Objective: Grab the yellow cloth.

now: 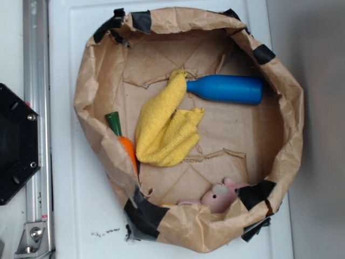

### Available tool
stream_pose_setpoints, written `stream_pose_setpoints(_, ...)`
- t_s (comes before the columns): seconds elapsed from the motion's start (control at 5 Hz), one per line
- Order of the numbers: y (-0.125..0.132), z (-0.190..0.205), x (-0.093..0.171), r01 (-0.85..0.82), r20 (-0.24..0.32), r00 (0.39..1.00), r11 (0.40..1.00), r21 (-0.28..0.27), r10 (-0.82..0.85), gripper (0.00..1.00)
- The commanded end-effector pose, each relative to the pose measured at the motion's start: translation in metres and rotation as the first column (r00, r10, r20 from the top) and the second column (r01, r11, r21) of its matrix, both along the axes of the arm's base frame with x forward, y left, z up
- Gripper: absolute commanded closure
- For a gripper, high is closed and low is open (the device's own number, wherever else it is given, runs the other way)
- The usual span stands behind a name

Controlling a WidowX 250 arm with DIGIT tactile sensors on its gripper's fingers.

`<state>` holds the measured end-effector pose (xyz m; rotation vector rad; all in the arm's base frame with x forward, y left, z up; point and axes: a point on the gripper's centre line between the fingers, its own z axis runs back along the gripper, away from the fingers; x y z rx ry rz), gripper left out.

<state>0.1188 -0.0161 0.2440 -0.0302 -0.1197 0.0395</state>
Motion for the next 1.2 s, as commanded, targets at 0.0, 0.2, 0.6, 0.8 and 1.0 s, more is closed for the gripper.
stream_pose_setpoints(0.0,0.0,0.0,0.0,0.0,0.0,1.0,1.0,0.0,0.0,0.0)
stream_pose_setpoints(0.2,0.012,-0.043,0.042,-0.248,0.026,0.969,0.968,0.036,0.247,0.0)
stream_pose_setpoints(0.6,0.053,-0.098,0.098,-0.423,-0.031,0.906,0.906,-0.004,0.423,0.0)
stream_pose_setpoints(0.8,0.056,-0.096,0.104,-0.439,0.012,0.898,0.898,-0.025,0.439,0.0)
stream_pose_setpoints(1.0,0.041,-0.129,0.124,-0.256,0.018,0.966,0.963,-0.081,0.258,0.0)
